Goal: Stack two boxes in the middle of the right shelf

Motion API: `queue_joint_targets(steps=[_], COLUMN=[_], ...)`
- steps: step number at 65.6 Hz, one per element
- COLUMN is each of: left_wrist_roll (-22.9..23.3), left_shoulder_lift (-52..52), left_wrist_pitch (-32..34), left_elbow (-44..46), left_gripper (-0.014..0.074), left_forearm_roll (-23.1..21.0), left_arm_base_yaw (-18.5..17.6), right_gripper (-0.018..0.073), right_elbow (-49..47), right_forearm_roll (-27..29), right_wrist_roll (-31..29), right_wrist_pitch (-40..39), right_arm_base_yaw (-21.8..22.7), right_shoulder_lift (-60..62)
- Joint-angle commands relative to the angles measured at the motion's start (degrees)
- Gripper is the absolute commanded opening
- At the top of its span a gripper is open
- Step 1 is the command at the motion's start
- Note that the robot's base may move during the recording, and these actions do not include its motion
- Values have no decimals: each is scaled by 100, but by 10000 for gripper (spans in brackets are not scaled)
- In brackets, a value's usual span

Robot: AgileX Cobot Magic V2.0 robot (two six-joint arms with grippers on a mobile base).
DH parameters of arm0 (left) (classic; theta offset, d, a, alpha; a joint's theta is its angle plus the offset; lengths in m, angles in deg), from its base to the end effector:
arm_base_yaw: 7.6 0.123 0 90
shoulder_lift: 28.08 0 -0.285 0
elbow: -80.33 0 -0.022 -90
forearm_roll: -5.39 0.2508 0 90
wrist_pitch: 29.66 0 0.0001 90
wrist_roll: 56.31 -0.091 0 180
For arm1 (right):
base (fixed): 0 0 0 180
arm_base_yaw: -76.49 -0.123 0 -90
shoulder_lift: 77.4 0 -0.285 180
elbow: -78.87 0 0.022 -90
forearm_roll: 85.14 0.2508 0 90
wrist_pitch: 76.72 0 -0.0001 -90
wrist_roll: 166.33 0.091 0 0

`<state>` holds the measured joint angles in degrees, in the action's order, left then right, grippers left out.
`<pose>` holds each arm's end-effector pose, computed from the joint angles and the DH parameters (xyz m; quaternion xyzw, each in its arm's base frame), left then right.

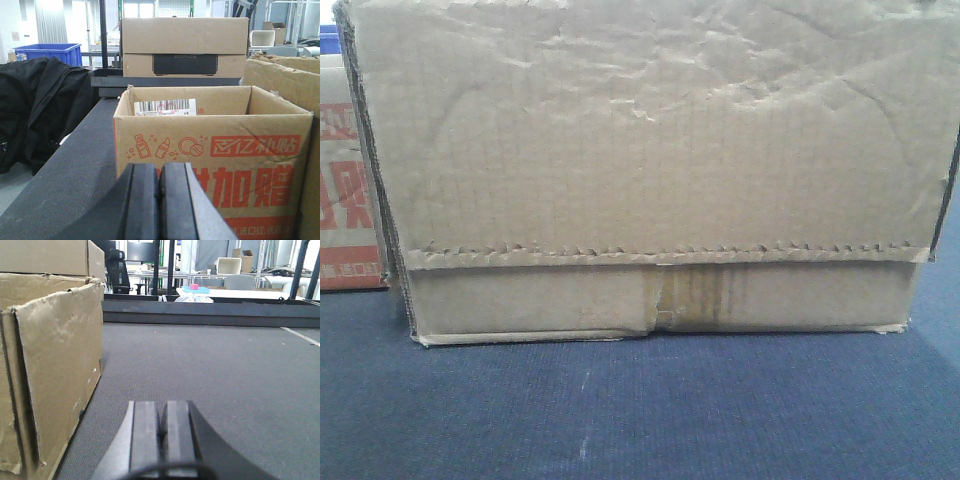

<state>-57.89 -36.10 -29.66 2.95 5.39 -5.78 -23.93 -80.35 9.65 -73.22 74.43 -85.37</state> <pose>0.0567 0.0018 0.2120 -0.0014 0.6782 0.0218 0.7346 0.0567 0.0025 0.2076 -0.0097 0.6987 0.0194 0.7151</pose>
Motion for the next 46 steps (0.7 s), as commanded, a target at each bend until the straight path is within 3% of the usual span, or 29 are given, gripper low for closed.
queue_joint_targets(steps=[1,46], left_wrist_roll=[-8,26], left_shoulder_lift=[23,23], left_wrist_pitch=[104,286], left_elbow=[16,16], left_gripper=[-111,-111], left_forearm_roll=[0,0], left_arm_base_yaw=[22,22], right_gripper=[-151,-151], right_elbow=[2,2], right_forearm_roll=[-12,-12], right_wrist_roll=[-25,-25], right_wrist_pitch=[-135,-162], right_arm_base_yaw=[23,23], right_shoulder_lift=[18,18])
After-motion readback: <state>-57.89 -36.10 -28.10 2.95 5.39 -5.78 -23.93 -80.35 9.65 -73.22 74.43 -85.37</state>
